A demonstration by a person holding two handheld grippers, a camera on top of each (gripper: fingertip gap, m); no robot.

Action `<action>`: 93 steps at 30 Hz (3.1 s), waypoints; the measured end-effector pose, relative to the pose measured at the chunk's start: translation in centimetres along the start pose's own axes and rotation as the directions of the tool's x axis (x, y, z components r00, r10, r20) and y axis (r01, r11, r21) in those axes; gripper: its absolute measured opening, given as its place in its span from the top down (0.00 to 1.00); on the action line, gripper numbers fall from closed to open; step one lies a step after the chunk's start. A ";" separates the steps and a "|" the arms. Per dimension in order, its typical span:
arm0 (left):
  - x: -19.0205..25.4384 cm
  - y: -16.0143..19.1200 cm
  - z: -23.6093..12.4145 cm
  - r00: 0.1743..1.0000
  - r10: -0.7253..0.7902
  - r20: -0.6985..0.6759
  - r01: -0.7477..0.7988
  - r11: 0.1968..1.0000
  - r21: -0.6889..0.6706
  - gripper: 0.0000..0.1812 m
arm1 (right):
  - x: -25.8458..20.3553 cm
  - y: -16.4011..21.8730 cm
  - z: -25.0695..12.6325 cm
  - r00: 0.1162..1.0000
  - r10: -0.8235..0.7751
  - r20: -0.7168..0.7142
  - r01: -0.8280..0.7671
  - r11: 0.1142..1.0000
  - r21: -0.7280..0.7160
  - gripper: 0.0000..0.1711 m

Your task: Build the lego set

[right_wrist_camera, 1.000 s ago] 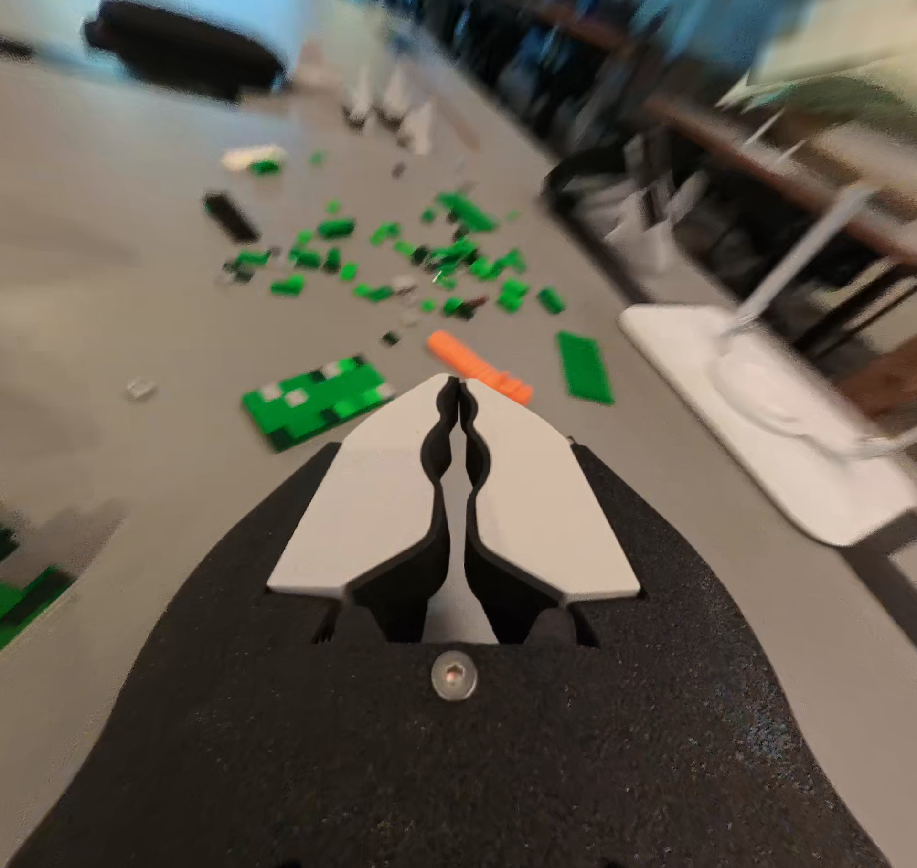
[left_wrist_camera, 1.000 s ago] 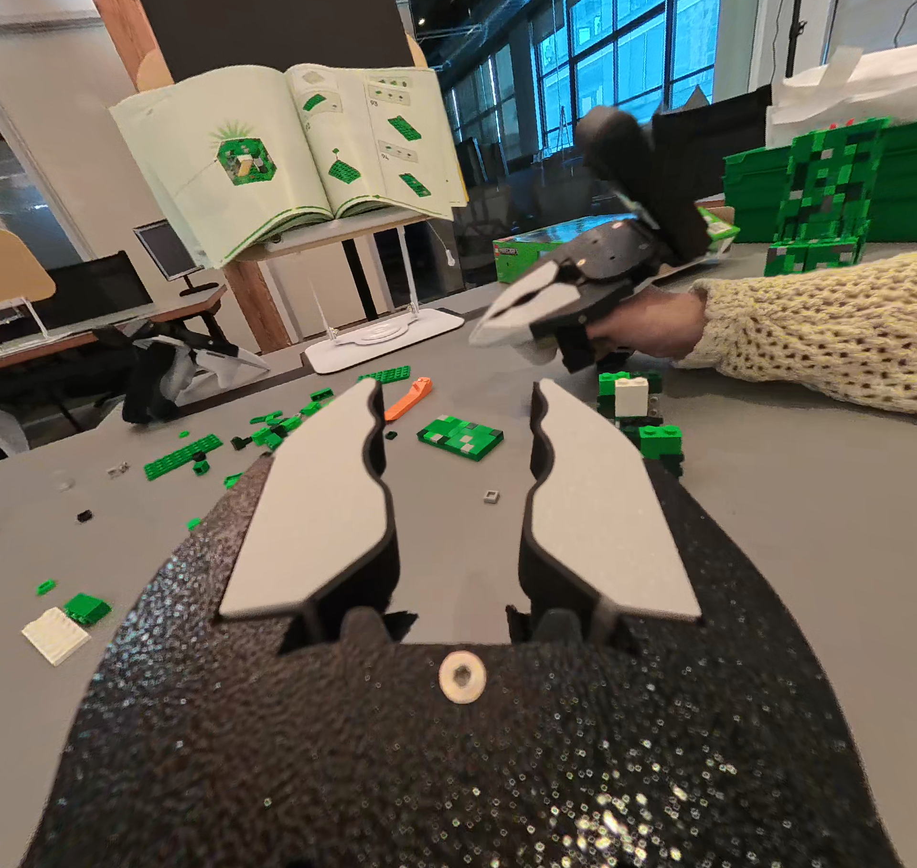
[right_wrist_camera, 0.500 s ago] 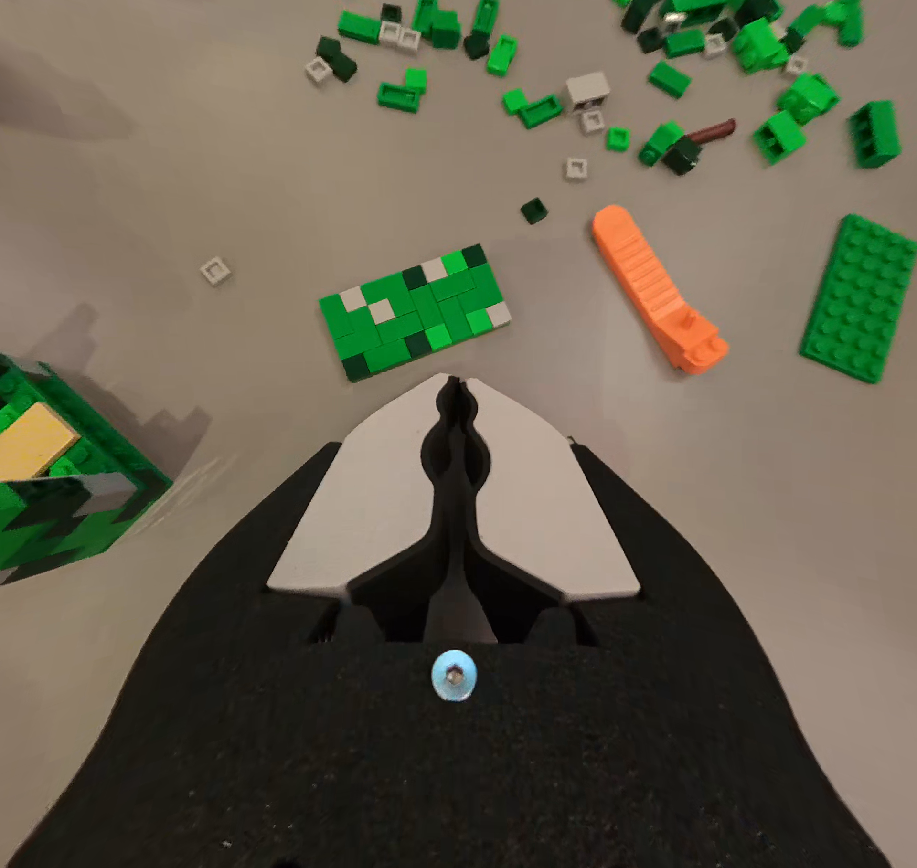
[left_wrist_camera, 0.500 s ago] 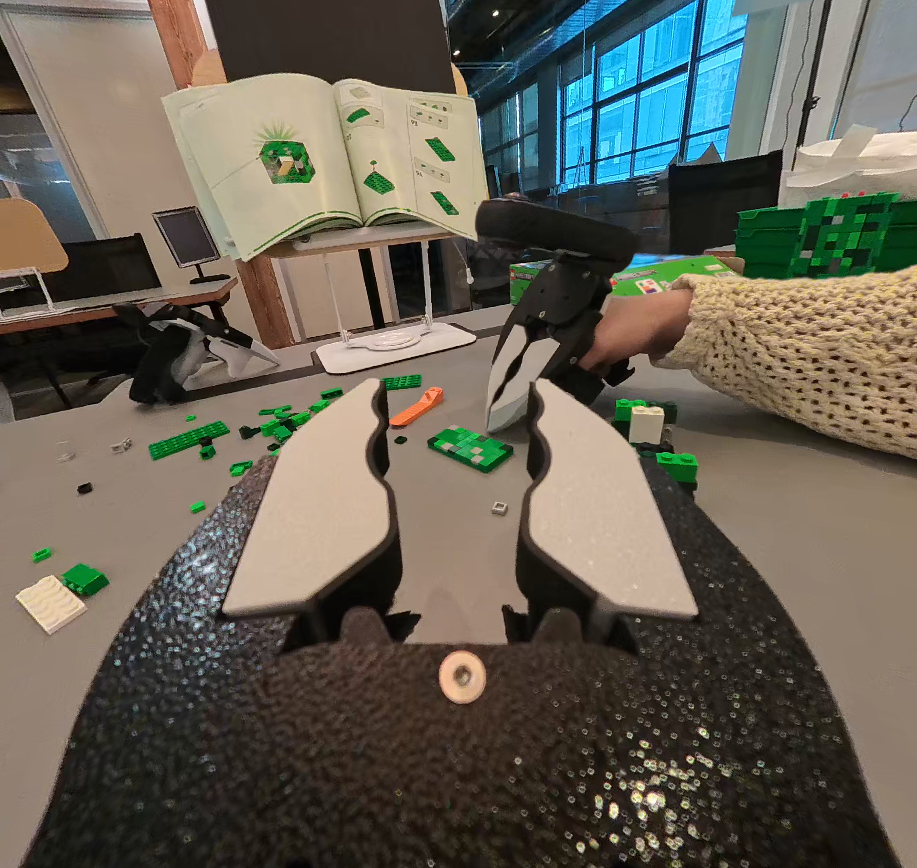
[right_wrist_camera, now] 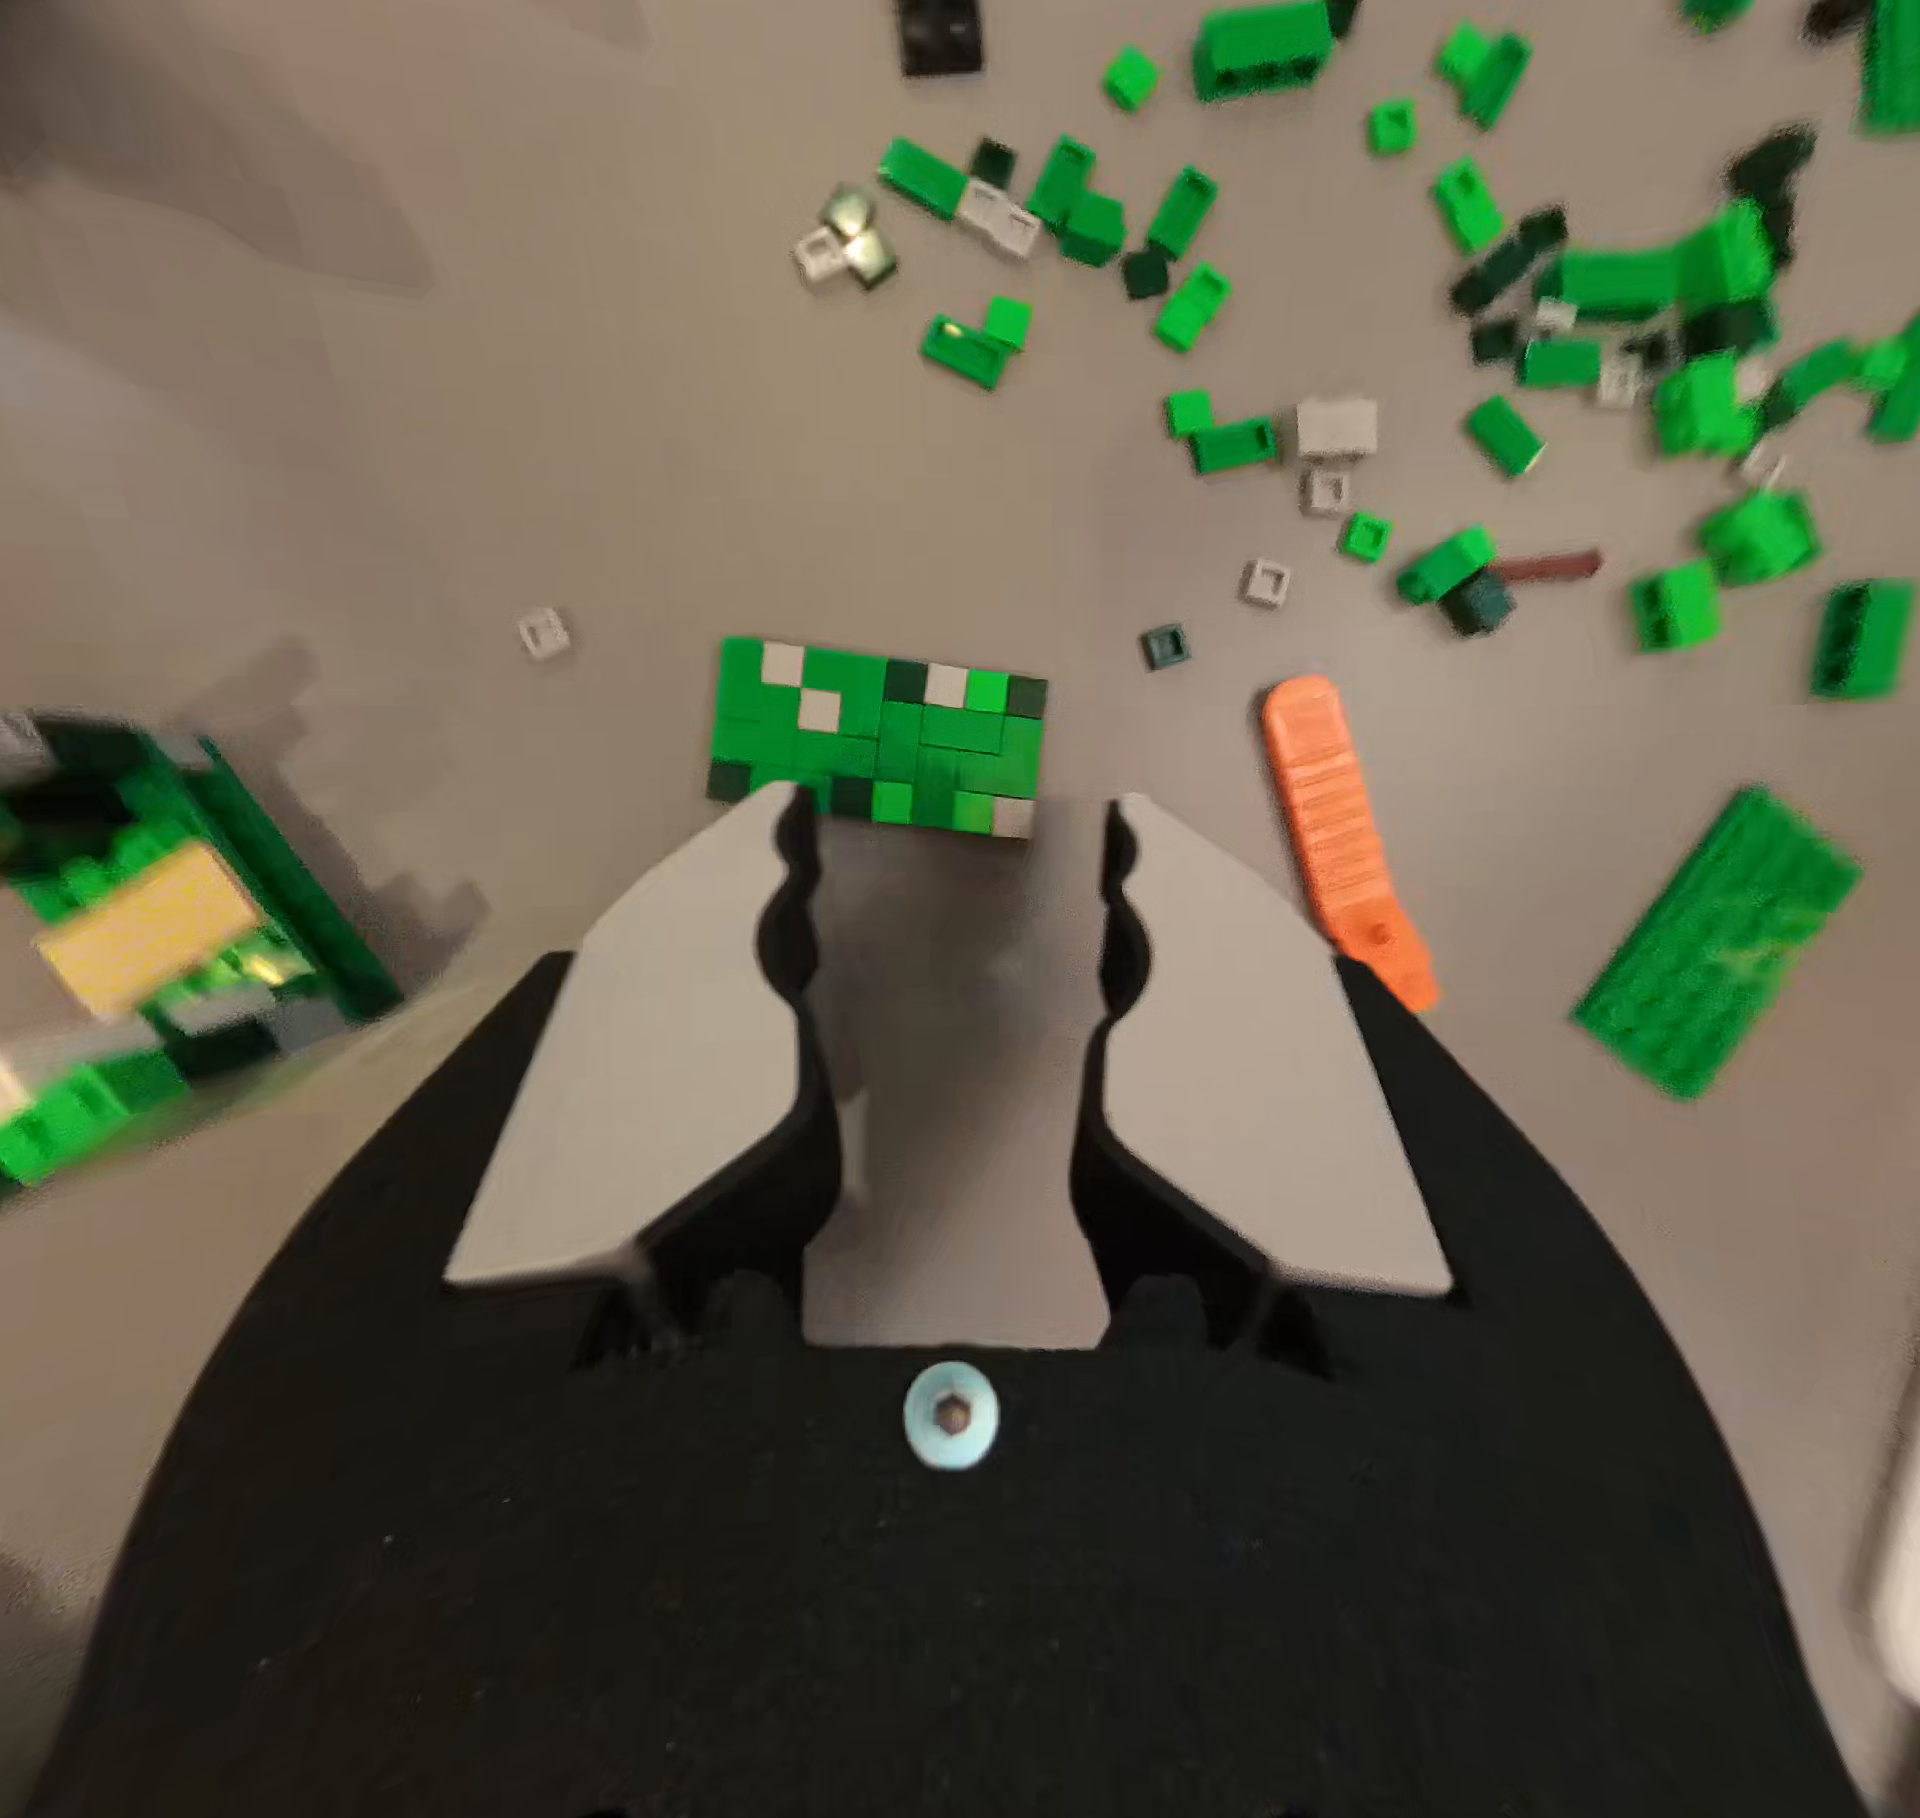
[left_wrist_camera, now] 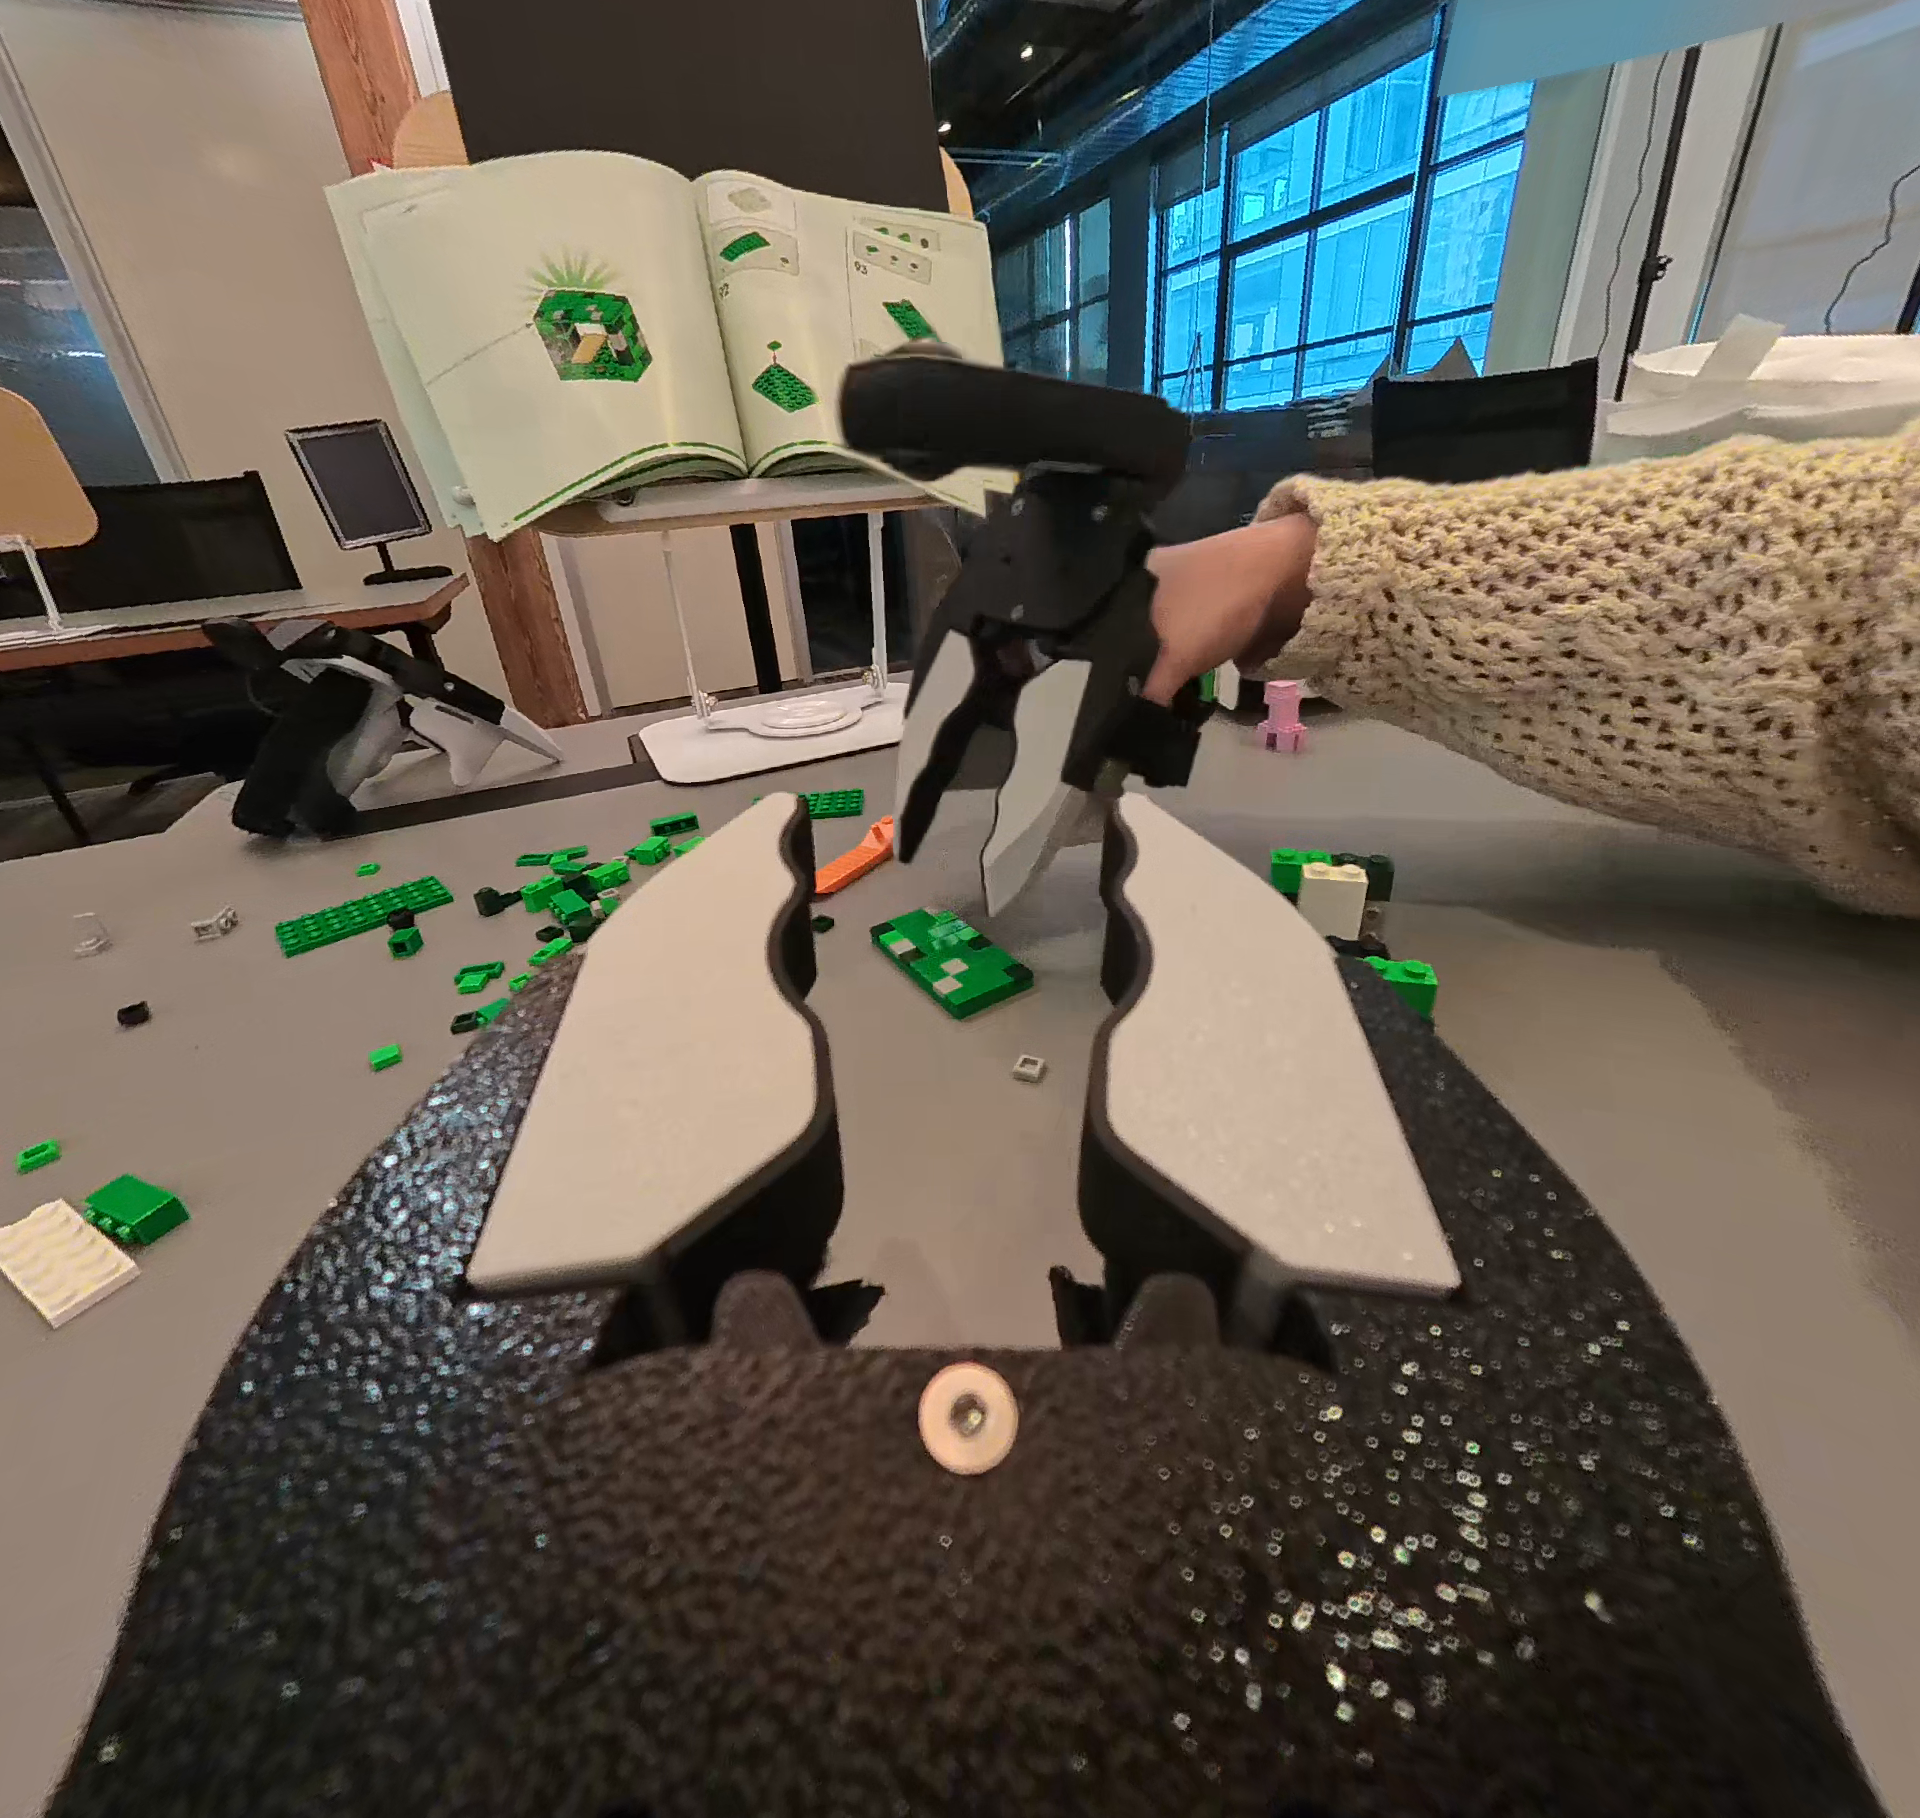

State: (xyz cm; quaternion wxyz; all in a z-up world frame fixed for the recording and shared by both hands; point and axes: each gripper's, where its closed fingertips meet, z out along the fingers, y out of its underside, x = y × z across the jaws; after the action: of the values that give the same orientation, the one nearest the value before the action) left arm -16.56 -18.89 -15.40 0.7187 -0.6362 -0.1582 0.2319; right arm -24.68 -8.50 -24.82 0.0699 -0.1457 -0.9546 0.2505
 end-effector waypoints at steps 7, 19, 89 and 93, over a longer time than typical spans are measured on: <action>0.2 0.0 0.0 1.000 -0.006 -0.016 0.006 1.000 0.000 0.71 | -1.1 -0.1 1.7 0.992 0.123 -0.042 -0.126 0.989 -0.073 0.55; 0.1 -0.4 -0.4 0.999 -0.043 -0.030 0.044 0.999 0.026 0.72 | -2.3 3.5 0.1 0.904 -0.359 0.234 0.419 0.856 -0.303 0.62; 0.4 -0.4 -0.1 0.995 -0.087 -0.052 0.089 0.996 0.033 0.74 | -3.9 13.9 -6.5 0.837 0.524 -0.161 -0.546 0.822 -0.163 0.75; 0.4 -0.4 -0.1 0.995 -0.089 -0.050 0.091 0.995 0.032 0.74 | -4.1 13.8 -6.8 0.806 0.568 -0.168 -0.589 0.798 -0.127 0.73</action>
State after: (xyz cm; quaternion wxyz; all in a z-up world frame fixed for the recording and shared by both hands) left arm -16.16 -18.82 -15.05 0.7427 -0.6216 -0.1651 0.1862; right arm -16.04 4.79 -26.07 0.0348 -0.4509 -0.8762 0.1665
